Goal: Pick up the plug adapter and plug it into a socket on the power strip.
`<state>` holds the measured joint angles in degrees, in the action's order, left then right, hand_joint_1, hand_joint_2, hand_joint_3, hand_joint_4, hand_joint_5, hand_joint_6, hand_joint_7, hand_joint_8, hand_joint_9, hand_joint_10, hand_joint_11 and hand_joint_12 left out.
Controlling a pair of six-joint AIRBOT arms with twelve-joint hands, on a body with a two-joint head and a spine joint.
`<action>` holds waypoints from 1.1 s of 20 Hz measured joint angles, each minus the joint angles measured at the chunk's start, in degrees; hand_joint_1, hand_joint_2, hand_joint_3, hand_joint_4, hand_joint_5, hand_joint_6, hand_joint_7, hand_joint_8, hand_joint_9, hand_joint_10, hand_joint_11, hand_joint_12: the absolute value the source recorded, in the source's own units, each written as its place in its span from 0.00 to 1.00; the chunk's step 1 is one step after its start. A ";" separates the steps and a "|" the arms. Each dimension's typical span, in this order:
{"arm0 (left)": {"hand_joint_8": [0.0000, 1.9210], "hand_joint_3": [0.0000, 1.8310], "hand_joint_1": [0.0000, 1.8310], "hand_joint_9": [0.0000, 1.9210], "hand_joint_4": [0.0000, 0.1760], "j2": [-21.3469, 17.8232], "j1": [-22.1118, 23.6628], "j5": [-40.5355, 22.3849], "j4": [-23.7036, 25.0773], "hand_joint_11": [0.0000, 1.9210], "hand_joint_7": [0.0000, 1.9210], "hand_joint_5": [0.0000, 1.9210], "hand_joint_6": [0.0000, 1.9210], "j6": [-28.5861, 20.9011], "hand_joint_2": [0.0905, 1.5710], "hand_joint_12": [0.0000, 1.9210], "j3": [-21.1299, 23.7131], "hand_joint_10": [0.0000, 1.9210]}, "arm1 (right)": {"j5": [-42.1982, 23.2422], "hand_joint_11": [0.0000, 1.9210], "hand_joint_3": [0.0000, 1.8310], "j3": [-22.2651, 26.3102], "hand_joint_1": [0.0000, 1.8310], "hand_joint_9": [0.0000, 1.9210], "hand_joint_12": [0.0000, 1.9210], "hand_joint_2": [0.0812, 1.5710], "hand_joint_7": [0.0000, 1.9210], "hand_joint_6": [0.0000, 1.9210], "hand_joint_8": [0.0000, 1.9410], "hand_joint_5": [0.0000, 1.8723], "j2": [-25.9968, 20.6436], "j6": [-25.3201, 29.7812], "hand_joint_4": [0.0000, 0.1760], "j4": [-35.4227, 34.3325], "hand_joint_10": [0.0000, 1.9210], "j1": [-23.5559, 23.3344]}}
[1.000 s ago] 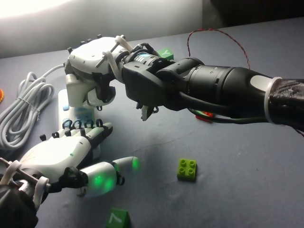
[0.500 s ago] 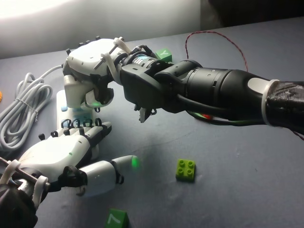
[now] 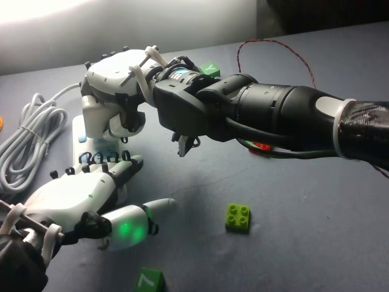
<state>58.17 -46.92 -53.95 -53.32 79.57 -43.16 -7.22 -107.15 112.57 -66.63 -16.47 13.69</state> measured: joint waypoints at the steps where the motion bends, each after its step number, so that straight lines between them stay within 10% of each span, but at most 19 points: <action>1: 0.00 0.00 0.00 0.06 0.00 -0.11 0.00 0.09 -0.04 0.00 0.06 0.06 0.00 0.00 0.72 0.14 0.00 0.00 | 0.00 0.39 0.00 0.00 0.67 0.44 0.84 0.74 0.48 0.59 0.66 0.42 0.00 -0.02 0.00 0.02 0.67 0.00; 13: 0.00 0.00 0.00 0.06 0.00 -0.24 0.02 0.26 -0.07 0.00 0.06 0.06 0.00 0.02 0.72 0.14 -0.07 0.00 | 0.94 0.39 0.00 0.68 0.67 0.44 0.84 0.74 0.48 0.59 0.66 0.42 -0.96 0.02 0.00 0.20 0.67 -0.42; 15: 0.00 0.00 0.00 0.06 0.00 -0.33 0.00 0.37 -0.04 0.00 0.07 0.05 0.00 0.00 0.72 0.12 -0.04 0.00 | 1.14 0.23 0.00 1.42 0.62 0.35 0.85 0.78 0.41 0.71 0.68 0.38 -1.42 -0.22 0.12 0.42 0.45 -0.59; 22: 0.00 0.00 0.00 0.06 0.00 -0.46 0.02 0.35 -0.22 0.00 0.07 0.05 0.00 0.00 0.72 0.12 -0.07 0.00 | 1.27 0.22 0.00 2.05 0.62 0.35 0.85 0.78 0.41 0.71 0.68 0.38 -2.05 -0.63 0.13 0.63 0.44 -0.59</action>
<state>57.71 -46.89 -53.60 -53.54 79.57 -43.22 -5.96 -105.10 110.52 -67.26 -15.84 13.10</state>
